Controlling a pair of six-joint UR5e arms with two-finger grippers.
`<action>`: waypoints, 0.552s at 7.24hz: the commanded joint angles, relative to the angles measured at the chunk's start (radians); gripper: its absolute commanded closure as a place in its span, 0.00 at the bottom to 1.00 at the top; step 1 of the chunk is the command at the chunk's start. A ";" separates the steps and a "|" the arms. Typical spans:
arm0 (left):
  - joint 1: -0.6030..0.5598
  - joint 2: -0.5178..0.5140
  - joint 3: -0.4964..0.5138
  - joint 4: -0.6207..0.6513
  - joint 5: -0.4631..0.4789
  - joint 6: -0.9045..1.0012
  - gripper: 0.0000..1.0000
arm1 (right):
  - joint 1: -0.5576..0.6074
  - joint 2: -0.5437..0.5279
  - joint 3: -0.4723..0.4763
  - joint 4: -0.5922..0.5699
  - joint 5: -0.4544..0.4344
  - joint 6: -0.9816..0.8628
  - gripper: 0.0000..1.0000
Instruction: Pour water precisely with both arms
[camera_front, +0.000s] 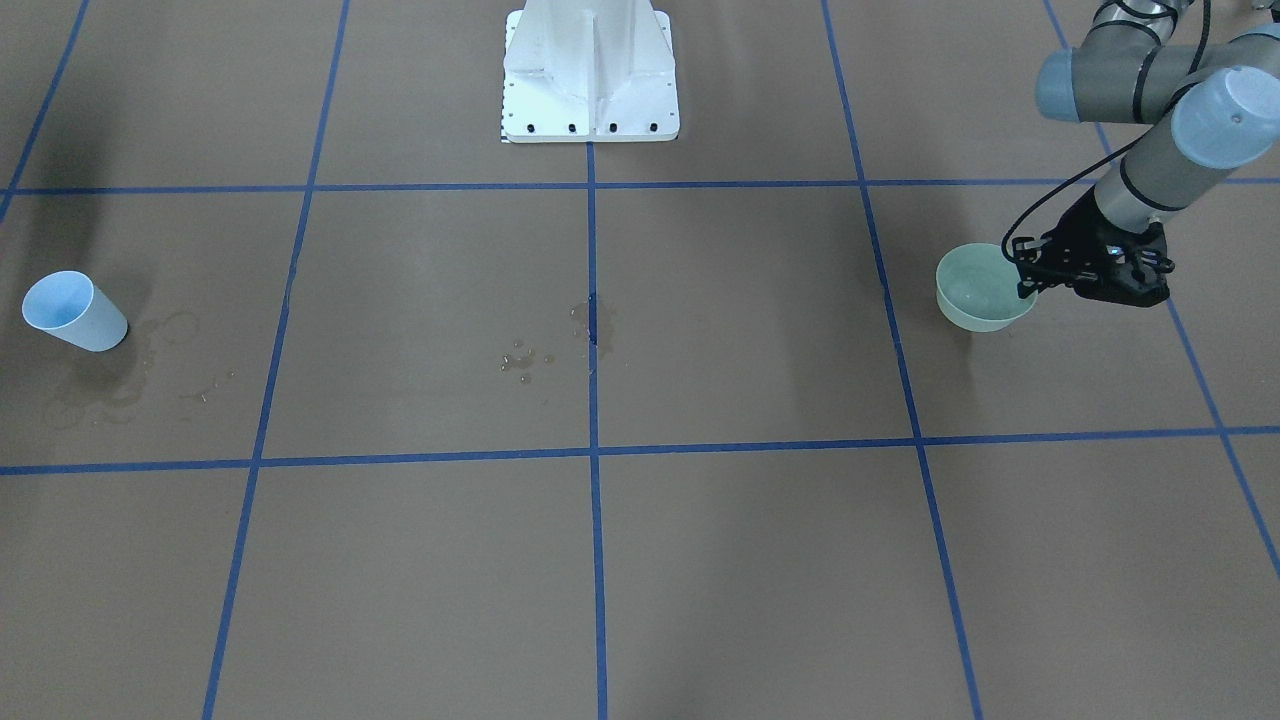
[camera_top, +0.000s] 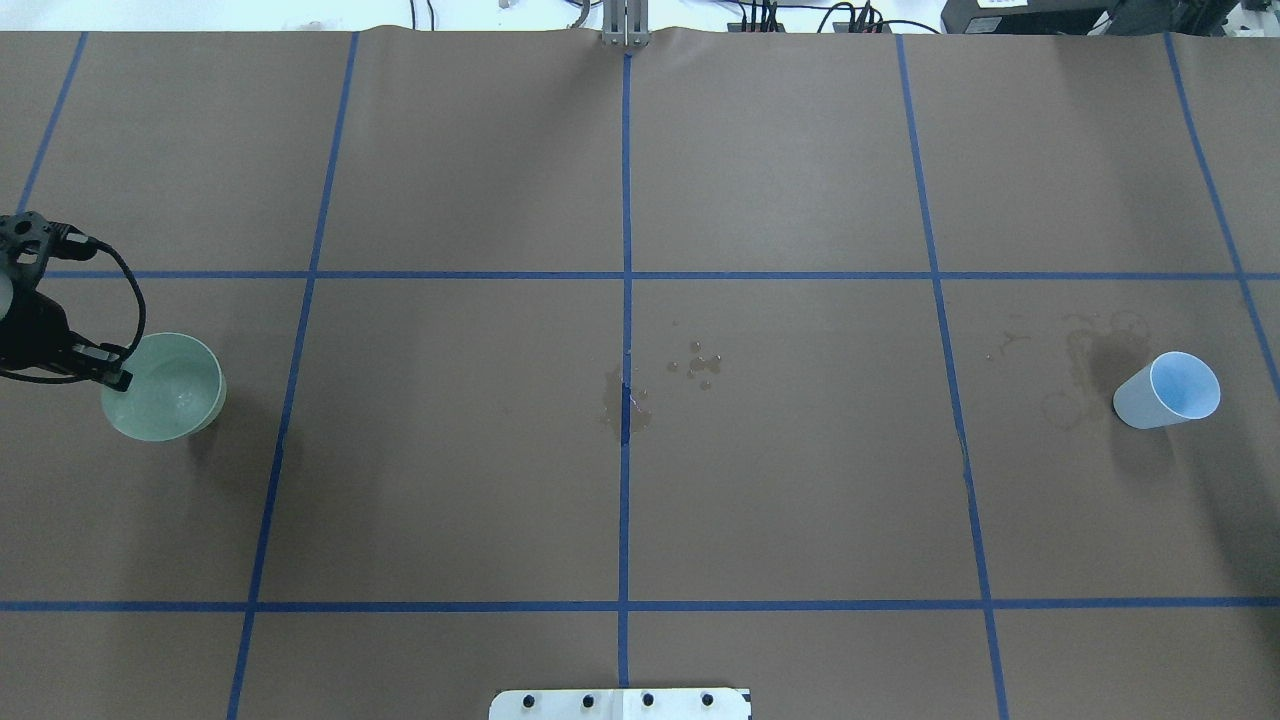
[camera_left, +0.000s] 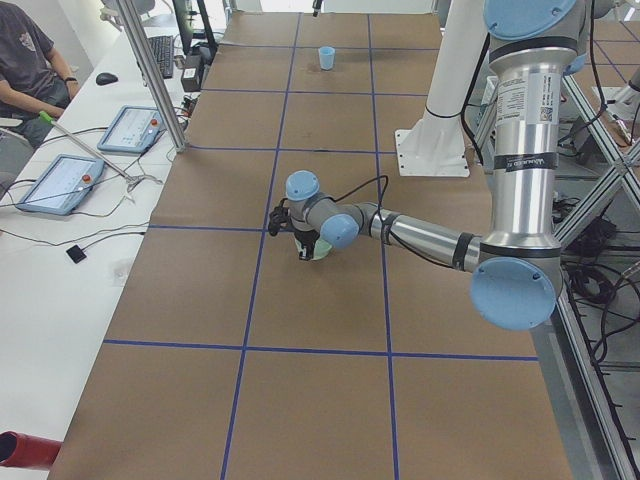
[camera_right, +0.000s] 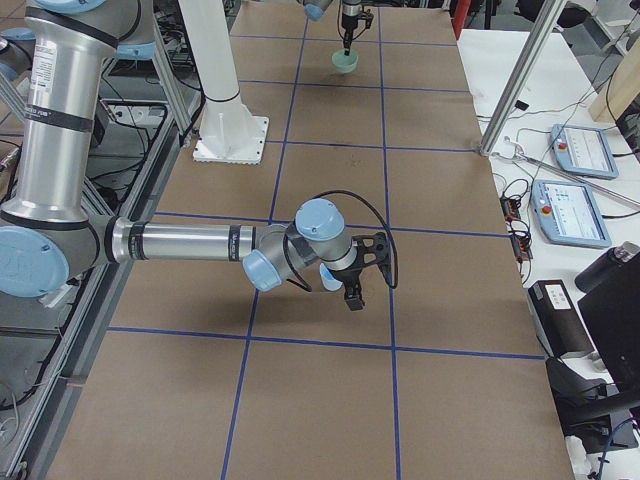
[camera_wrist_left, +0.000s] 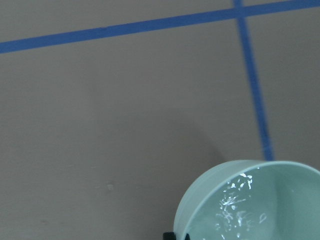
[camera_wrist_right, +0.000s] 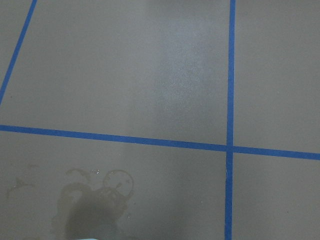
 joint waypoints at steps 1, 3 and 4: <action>-0.042 0.004 0.052 0.011 -0.002 0.062 1.00 | 0.000 0.001 0.003 0.000 -0.001 0.000 0.00; -0.073 0.003 0.086 0.013 -0.002 0.105 1.00 | 0.002 -0.002 0.009 0.000 0.001 0.002 0.00; -0.079 0.003 0.099 0.013 -0.002 0.109 1.00 | 0.002 -0.001 0.009 0.000 0.001 0.002 0.00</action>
